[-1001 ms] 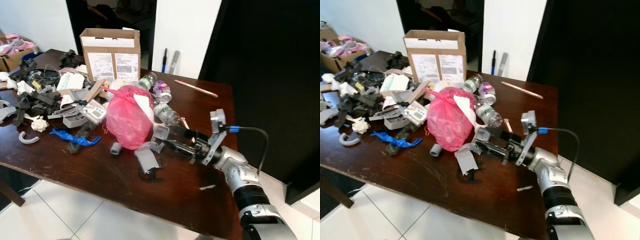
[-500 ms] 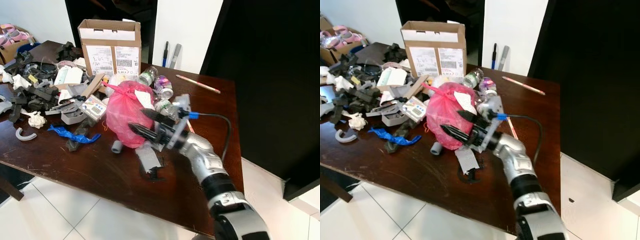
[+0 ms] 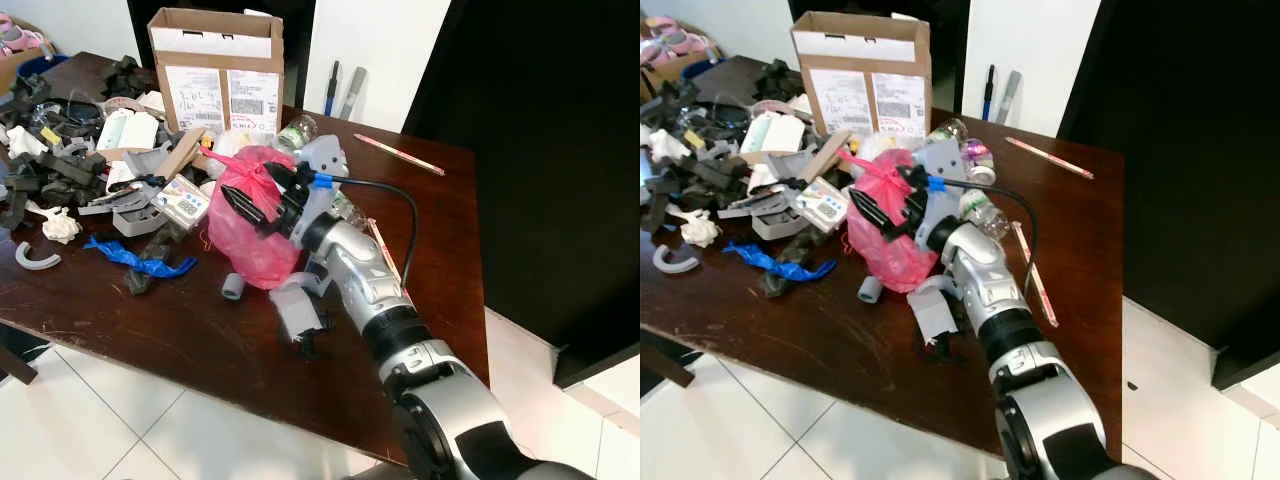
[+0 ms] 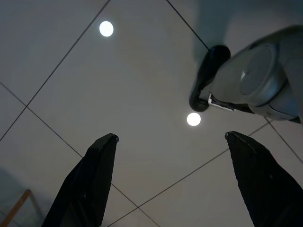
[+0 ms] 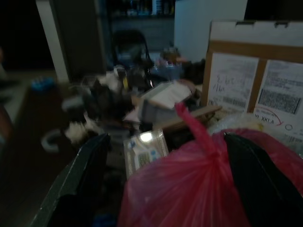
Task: Picking trash to rubbish bin
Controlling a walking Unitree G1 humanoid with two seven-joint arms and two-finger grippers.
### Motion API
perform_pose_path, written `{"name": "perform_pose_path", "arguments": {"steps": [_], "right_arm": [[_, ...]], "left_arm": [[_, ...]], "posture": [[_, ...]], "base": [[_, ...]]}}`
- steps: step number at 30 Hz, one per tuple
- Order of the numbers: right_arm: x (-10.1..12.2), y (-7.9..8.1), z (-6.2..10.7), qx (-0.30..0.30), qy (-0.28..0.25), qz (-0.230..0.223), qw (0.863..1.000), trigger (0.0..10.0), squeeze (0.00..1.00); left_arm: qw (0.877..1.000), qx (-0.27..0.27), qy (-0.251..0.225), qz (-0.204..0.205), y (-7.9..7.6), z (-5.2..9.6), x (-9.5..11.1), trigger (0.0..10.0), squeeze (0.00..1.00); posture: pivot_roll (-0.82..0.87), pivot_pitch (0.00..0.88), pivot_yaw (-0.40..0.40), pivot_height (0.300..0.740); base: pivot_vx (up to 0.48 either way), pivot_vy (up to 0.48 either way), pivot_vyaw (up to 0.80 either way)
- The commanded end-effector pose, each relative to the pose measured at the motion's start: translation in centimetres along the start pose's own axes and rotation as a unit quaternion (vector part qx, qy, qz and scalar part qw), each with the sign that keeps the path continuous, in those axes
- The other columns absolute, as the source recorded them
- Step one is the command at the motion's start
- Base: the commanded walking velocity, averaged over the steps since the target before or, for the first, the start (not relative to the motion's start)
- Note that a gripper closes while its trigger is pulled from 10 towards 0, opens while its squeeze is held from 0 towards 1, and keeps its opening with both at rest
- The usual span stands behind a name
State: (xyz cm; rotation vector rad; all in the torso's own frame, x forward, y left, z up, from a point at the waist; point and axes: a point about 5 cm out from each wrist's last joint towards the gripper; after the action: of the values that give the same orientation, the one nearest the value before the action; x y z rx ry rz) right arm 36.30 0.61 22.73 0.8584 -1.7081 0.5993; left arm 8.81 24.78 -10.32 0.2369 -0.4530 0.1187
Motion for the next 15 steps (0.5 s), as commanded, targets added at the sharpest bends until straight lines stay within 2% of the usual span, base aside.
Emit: {"name": "perform_pose_path", "arguments": {"steps": [1,4,9,15], "right_arm": [[-1.6,1.8,-0.9,0.004,0.031,0.012,0.999,10.0,0.0],[-2.1,1.3,-1.0,-0.018,0.051,0.024,0.998,10.0,0.0],[-1.9,0.7,-1.0,-0.04,0.055,0.028,0.997,10.0,0.0],[-0.5,-0.4,-1.4,-0.072,0.027,0.01,0.997,10.0,0.0]], "left_arm": [[1.0,-0.012,0.013,-0.002,-0.9,0.2,-1.0,10.0,0.0],[1.0,-0.014,0.012,-0.003,-1.1,0.3,-1.2,10.0,0.0],[1.0,-0.018,0.011,-0.003,-1.4,0.4,-1.5,10.0,0.0],[1.0,-0.025,0.004,-0.017,-1.6,0.8,-2.4,10.0,0.0]], "posture": [[0.26,0.192,-0.131,0.74],[0.27,0.211,-0.136,0.74],[0.27,0.247,-0.141,0.74],[0.27,0.301,-0.135,0.74]], "base": [[0.0,0.0,0.0],[0.0,0.0,0.0],[0.0,0.0,0.0],[0.0,0.0,0.0]]}}
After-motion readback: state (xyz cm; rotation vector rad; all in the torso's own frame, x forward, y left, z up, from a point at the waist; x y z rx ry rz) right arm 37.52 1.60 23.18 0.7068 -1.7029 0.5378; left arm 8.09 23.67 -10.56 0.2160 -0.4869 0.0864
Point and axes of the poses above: a point about 5 cm out from each wrist's last joint towards the gripper, its own z axis pointing back from the gripper into the wrist, its own x axis along the axis of the wrist's last joint, y = z × x, and after that the axes turned 6 degrees about -z, right-handed
